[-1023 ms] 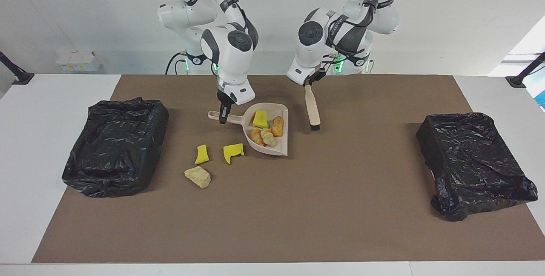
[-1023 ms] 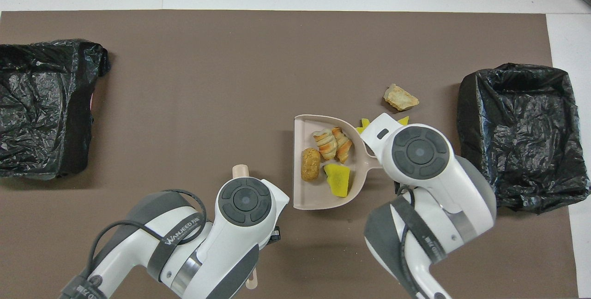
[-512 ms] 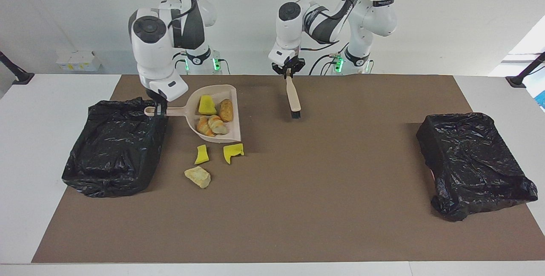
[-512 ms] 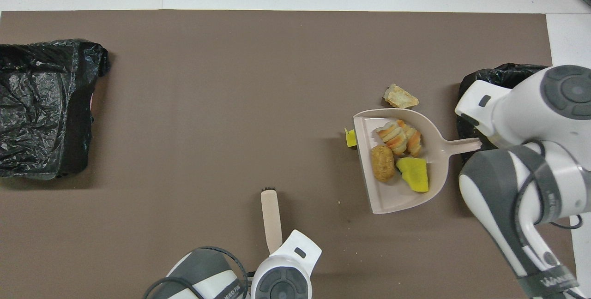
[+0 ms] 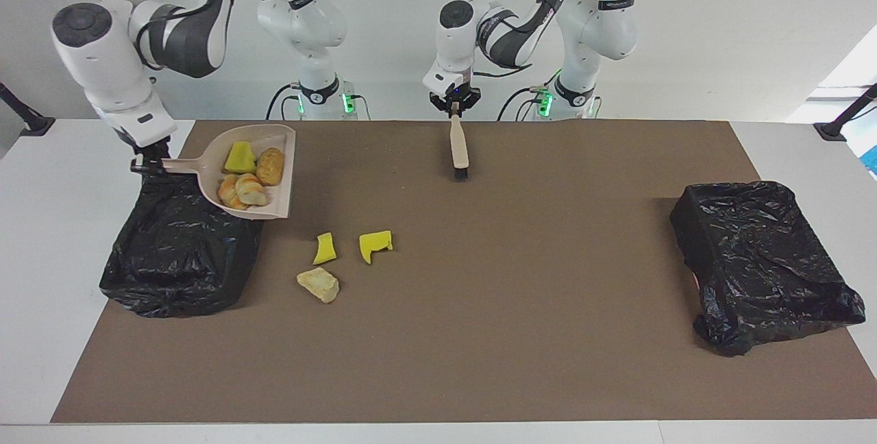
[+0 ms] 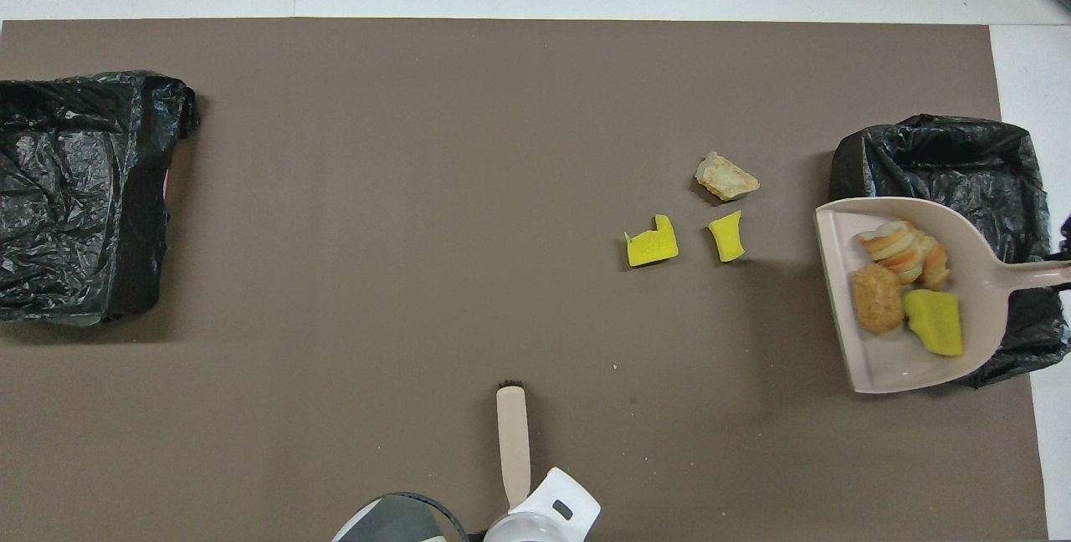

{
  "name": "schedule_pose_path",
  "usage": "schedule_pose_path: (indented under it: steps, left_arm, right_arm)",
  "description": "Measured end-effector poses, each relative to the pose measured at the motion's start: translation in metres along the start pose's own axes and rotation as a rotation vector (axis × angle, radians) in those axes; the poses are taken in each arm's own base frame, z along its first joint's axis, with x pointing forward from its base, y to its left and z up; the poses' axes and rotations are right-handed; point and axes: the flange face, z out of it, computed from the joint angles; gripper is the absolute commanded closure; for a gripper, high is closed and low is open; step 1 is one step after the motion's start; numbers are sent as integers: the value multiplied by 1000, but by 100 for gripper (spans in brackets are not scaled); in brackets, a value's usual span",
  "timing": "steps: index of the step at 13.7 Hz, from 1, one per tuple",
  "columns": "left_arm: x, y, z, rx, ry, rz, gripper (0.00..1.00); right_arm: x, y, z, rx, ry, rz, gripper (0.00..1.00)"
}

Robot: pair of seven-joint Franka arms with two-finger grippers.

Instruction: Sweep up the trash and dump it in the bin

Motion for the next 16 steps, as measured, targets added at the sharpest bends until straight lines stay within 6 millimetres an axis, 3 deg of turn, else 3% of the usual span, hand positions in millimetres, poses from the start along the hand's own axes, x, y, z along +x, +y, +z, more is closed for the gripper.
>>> schedule_pose_path:
  steps: [3, 6, 9, 12, 13, 14, 16]
  left_arm:
    - [0, -1, 2, -7, -16, -14, 100]
    - [-1, 0, 1, -26, -31, -28, 100]
    - [1, 0, 1, -38, -25, -6, 79]
    - [7, -3, 2, -42, -24, 13, 63]
    - [11, -5, 2, -44, -25, 37, 54]
    - [16, -8, 1, -46, -25, 57, 33]
    - [28, -14, 1, -51, -26, 66, 15]
  right_arm:
    - [-54, -11, -3, -64, -72, 21, 100]
    - [-82, -10, -13, -34, -227, 48, 100]
    - [-96, -10, -19, 50, -311, 141, 100]
    - [-104, -11, -11, 135, -359, 258, 100]
    - [-105, -10, -5, 150, -372, 312, 100]
    - [-104, -8, -2, 156, -383, 376, 100]
    - [-96, -4, -1, 159, -407, 473, 100]
